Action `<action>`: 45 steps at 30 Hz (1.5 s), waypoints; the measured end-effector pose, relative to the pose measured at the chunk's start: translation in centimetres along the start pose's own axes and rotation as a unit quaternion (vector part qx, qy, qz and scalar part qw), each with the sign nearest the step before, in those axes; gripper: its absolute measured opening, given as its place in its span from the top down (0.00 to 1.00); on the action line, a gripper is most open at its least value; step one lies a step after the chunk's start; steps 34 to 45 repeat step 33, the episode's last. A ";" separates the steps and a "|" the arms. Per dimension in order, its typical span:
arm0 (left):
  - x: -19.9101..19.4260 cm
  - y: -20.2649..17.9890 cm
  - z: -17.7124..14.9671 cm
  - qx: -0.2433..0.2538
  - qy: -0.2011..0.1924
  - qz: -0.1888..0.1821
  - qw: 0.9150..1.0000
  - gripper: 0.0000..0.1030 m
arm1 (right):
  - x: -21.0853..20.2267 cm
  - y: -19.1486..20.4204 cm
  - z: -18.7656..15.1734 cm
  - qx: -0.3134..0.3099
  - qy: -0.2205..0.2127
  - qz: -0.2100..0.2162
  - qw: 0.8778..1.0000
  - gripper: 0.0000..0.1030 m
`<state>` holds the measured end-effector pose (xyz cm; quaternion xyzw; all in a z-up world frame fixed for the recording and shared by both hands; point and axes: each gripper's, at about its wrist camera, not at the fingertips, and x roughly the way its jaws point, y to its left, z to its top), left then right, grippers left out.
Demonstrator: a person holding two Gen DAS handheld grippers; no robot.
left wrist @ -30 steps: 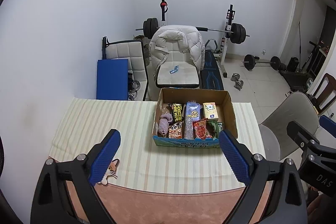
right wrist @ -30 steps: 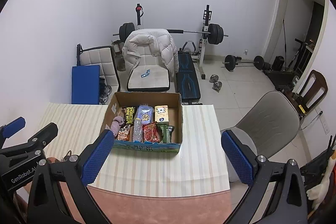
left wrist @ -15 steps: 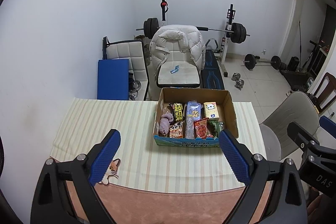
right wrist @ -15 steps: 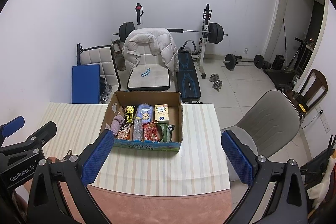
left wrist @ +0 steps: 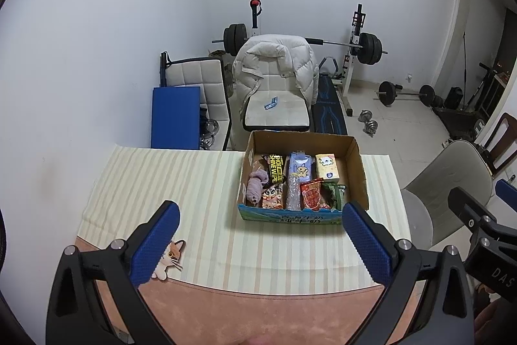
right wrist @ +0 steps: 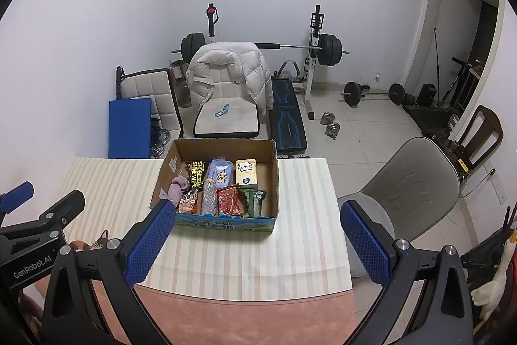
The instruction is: Organize soft objects
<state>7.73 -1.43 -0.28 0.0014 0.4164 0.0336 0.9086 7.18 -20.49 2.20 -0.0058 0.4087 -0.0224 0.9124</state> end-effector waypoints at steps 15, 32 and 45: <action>-0.1 0.1 -0.2 0.003 -0.004 0.003 1.000 0.00 | -0.4 -0.3 0.1 0.003 0.000 -0.002 1.000 0.00; -0.1 -0.1 -0.4 0.003 -0.007 0.001 1.000 0.00 | -0.7 -0.3 0.0 0.007 0.000 -0.002 1.000 0.00; -0.1 -0.1 -0.5 0.002 -0.006 0.000 1.000 0.00 | -0.7 -0.3 0.0 0.007 0.000 -0.003 1.000 0.00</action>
